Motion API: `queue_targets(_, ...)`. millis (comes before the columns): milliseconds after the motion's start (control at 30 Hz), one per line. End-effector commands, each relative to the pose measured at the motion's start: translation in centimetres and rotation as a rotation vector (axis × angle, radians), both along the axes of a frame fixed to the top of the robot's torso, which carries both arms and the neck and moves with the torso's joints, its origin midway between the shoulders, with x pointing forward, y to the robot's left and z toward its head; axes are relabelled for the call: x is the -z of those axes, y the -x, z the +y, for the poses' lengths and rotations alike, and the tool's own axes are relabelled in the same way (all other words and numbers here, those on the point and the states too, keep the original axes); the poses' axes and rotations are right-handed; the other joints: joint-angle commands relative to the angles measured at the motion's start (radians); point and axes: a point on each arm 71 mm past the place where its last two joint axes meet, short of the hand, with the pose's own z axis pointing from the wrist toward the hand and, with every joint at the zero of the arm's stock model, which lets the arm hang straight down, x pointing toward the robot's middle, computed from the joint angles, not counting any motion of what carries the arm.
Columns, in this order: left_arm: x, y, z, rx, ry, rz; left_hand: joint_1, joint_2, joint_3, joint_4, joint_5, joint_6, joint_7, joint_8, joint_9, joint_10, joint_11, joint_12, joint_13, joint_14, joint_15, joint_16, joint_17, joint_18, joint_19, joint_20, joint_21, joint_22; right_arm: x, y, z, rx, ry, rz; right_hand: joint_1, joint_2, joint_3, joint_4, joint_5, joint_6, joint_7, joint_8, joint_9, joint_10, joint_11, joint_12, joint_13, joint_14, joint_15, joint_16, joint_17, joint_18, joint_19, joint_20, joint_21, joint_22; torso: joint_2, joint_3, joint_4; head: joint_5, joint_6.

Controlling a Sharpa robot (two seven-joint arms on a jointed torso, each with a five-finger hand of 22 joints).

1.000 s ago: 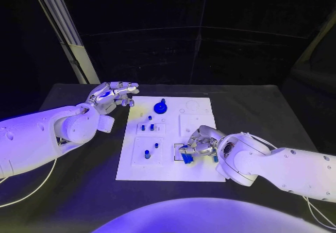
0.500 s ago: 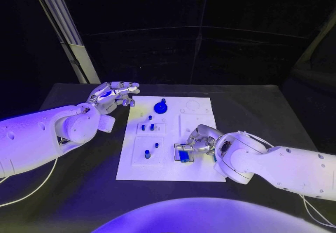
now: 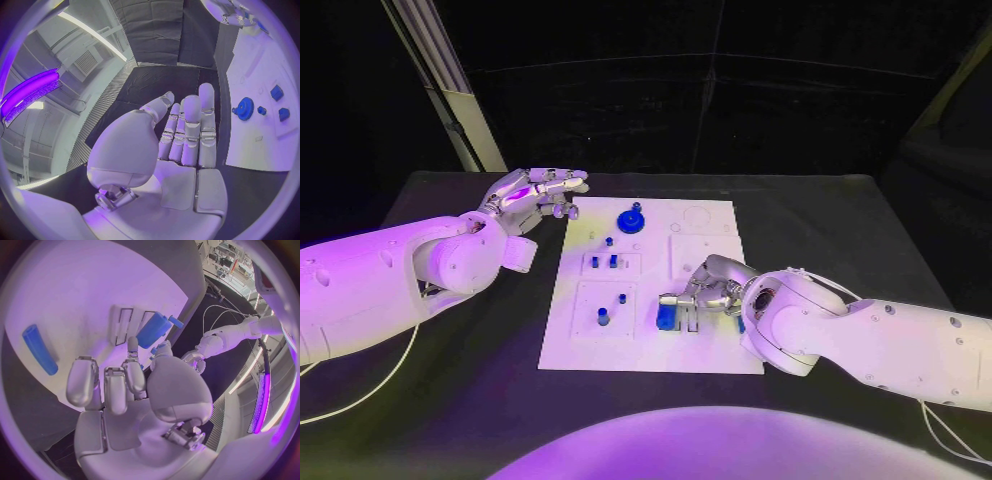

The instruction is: Assemble the parts on the task board

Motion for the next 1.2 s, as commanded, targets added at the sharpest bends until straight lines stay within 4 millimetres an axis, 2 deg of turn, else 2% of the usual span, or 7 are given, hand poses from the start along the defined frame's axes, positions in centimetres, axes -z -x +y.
queue_targets(33, -0.1, 0.0, -0.1, 0.013, 0.010, -0.001, -0.001, 0.001, -0.007, 0.001, -0.003, -0.009, 0.000, -0.001, -0.001, -0.007, -0.002, 0.006, -0.002, -0.008, -0.001, -0.003, -0.001, 0.012, 0.002, 0.002, -0.006, -0.001, -0.2, 0.0, 0.3, -0.033, 0.015, -0.017, -0.073, -0.112, 0.048, 0.002, -0.004, -0.016, 0.000, -0.008, 0.005, -0.012, 0.002, -0.016, -0.007, 0.075, 0.005, -0.012, 0.111, -0.005, -0.009, 0.000, -0.006, -0.004, -0.001, 0.0003, 0.0002, -0.001, 0.000)
queue_targets(100, -0.1, 0.1, -0.1, 0.015, 0.010, 0.000, 0.000, 0.003, -0.007, 0.000, -0.002, -0.010, 0.000, 0.000, -0.001, -0.009, -0.001, 0.008, -0.002, -0.010, 0.000, -0.004, -0.001, 0.012, 0.001, 0.002, -0.008, -0.002, -0.2, 0.0, 0.3, -0.037, 0.017, -0.021, -0.110, -0.147, 0.059, 0.004, -0.004, -0.023, 0.003, -0.013, 0.006, -0.017, 0.004, -0.024, -0.012, 0.074, 0.006, -0.015, 0.107, -0.004, -0.010, 0.001, -0.008, -0.006, -0.001, 0.0002, 0.0002, -0.002, 0.000)
queue_targets(300, -0.1, 0.1, -0.1, 0.022, 0.006, -0.001, 0.004, 0.008, -0.005, -0.001, 0.000, -0.012, 0.001, 0.001, -0.001, -0.012, -0.001, 0.010, -0.002, -0.012, 0.000, -0.005, -0.002, 0.012, 0.000, 0.003, -0.009, -0.003, -0.5, 0.0, 0.1, -0.039, 0.027, -0.049, -0.109, -0.142, 0.071, 0.003, -0.004, -0.030, 0.006, -0.017, 0.008, -0.025, 0.006, -0.041, -0.025, 0.072, 0.008, -0.020, 0.101, -0.003, -0.013, 0.002, -0.011, -0.010, 0.000, 0.0011, -0.0015, -0.001, 0.000)
queue_targets(500, -0.1, 0.1, -0.1, 0.023, 0.005, -0.001, 0.005, 0.008, -0.005, -0.001, 0.000, -0.012, 0.001, 0.001, -0.001, -0.012, -0.001, 0.010, -0.002, -0.012, 0.000, -0.005, -0.002, 0.012, 0.000, 0.003, -0.009, -0.003, -0.8, 0.2, -0.1, -0.041, 0.030, -0.073, -0.021, -0.094, 0.111, -0.001, 0.002, -0.033, 0.009, -0.020, 0.017, -0.025, 0.009, -0.044, -0.020, 0.073, 0.011, -0.021, 0.101, -0.003, -0.014, 0.005, -0.012, -0.011, 0.000, 0.0010, -0.0009, -0.003, 0.001)
queue_targets(600, -0.1, 0.1, 0.0, 0.023, 0.005, -0.001, 0.004, 0.008, -0.006, -0.001, 0.000, -0.013, 0.001, 0.001, -0.001, -0.013, -0.001, 0.011, -0.002, -0.013, 0.000, -0.005, -0.003, 0.012, -0.001, 0.003, -0.010, -0.003, -1.0, 0.4, -0.1, -0.055, 0.025, -0.083, 0.041, -0.071, 0.126, -0.004, 0.035, -0.033, 0.009, -0.021, 0.023, -0.024, 0.008, -0.045, -0.017, 0.074, 0.012, -0.022, 0.102, -0.003, -0.013, 0.006, -0.013, -0.010, 0.000, 0.0015, 0.0005, -0.005, 0.001)
queue_targets(933, -0.1, 0.1, 0.1, 0.021, 0.003, 0.000, 0.004, 0.008, -0.006, -0.001, 0.000, -0.013, 0.002, 0.001, -0.001, -0.013, 0.000, 0.011, -0.002, -0.013, 0.000, -0.006, -0.003, 0.012, -0.001, 0.003, -0.010, -0.003, -1.9, 1.3, -0.2, -0.124, -0.002, -0.107, 0.166, -0.044, 0.127, -0.024, 0.039, -0.029, 0.007, -0.020, 0.040, -0.017, 0.007, -0.036, 0.000, 0.077, 0.010, -0.018, 0.114, -0.004, -0.010, 0.005, -0.009, -0.002, 0.000, 0.0012, -0.0027, -0.002, 0.000)
queue_targets(1200, -0.1, 0.1, 0.0, 0.023, 0.004, 0.000, 0.004, 0.008, -0.007, -0.001, -0.001, -0.014, 0.002, 0.002, -0.001, -0.014, 0.000, 0.011, -0.002, -0.014, 0.000, -0.006, -0.003, 0.012, -0.001, 0.003, -0.010, -0.003, -1.7, 1.2, -0.7, -0.119, 0.015, -0.098, 0.198, -0.019, 0.121, -0.028, 0.062, -0.024, 0.005, -0.018, 0.047, -0.013, 0.006, -0.033, 0.007, 0.078, 0.009, -0.015, 0.119, -0.006, -0.007, 0.004, -0.004, 0.006, 0.000, -0.0002, 0.0015, -0.008, 0.000)
